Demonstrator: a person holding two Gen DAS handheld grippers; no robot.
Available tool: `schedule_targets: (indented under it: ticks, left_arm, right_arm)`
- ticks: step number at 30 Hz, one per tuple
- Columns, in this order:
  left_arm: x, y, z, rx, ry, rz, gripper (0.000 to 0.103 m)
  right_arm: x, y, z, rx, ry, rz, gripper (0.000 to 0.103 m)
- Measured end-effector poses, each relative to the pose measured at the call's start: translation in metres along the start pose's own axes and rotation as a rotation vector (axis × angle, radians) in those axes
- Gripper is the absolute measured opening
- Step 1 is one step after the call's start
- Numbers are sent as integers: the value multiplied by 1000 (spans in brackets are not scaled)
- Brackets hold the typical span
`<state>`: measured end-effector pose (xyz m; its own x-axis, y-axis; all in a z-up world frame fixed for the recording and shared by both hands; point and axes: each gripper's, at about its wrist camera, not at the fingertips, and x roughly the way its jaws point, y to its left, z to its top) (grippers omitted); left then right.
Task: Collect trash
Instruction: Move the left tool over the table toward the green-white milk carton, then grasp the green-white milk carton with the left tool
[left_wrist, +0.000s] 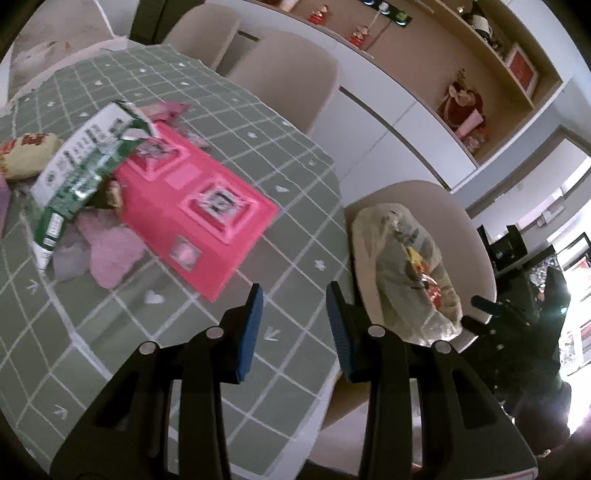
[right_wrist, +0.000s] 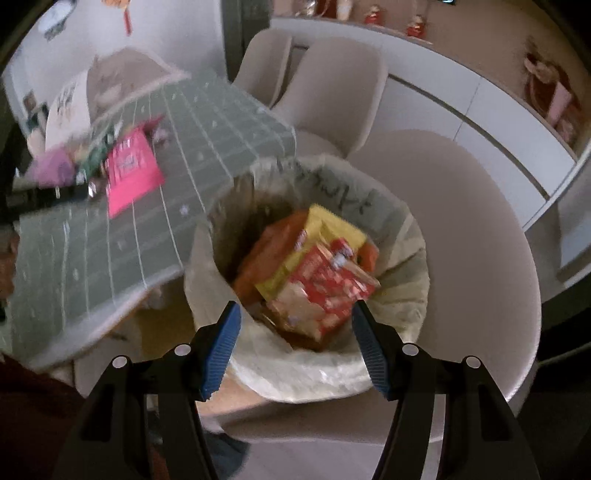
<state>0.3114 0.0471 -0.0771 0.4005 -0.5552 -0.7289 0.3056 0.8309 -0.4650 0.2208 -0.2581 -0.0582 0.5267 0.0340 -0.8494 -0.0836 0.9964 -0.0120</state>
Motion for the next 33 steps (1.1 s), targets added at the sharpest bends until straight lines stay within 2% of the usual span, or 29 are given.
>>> schedule_targets:
  ticks: [2, 6, 9, 12, 14, 15, 17, 18, 20, 21, 23, 27, 32, 33]
  left_arm:
    - [-9, 11, 1, 0, -30, 23, 34]
    - [-29, 36, 8, 41, -112, 96, 34]
    - [-45, 63, 20, 84, -176, 170, 34]
    - [-51, 93, 42, 105, -201, 210, 34]
    - [-46, 112, 62, 127, -172, 198, 37]
    - [-42, 118, 68, 143, -150, 191, 41]
    - [-31, 126, 79, 196, -89, 183, 41]
    - [-23, 128, 84, 242, -56, 197, 42]
    - [-12, 130, 91, 287, -21, 246, 42]
    - [-8, 131, 90, 291, -13, 260, 43]
    - [-2, 138, 95, 272, -3, 270, 46]
    - [8, 151, 104, 206, -8, 294, 49]
    - [14, 168, 115, 77, -10, 289, 52]
    - [16, 171, 116, 46, -3, 296, 57]
  right_arm:
    - [-7, 7, 7, 23, -49, 2, 59]
    - [-12, 21, 20, 82, -96, -62, 59]
    - [-2, 36, 31, 92, -99, -7, 59]
    - [9, 57, 37, 84, -92, 35, 59]
    - [16, 69, 39, 80, -95, 52, 59]
    - [19, 75, 41, 78, -97, 65, 59]
    - [22, 83, 44, 85, -111, 93, 59]
    - [23, 86, 45, 92, -126, 114, 59]
    - [26, 88, 48, 105, -138, 168, 67]
    - [27, 88, 49, 111, -136, 193, 67]
    - [33, 91, 50, 121, -116, 248, 67]
    - [43, 106, 52, 78, -65, 291, 67]
    - [58, 129, 58, -9, 16, 240, 68]
    - [59, 132, 59, -21, 17, 243, 68]
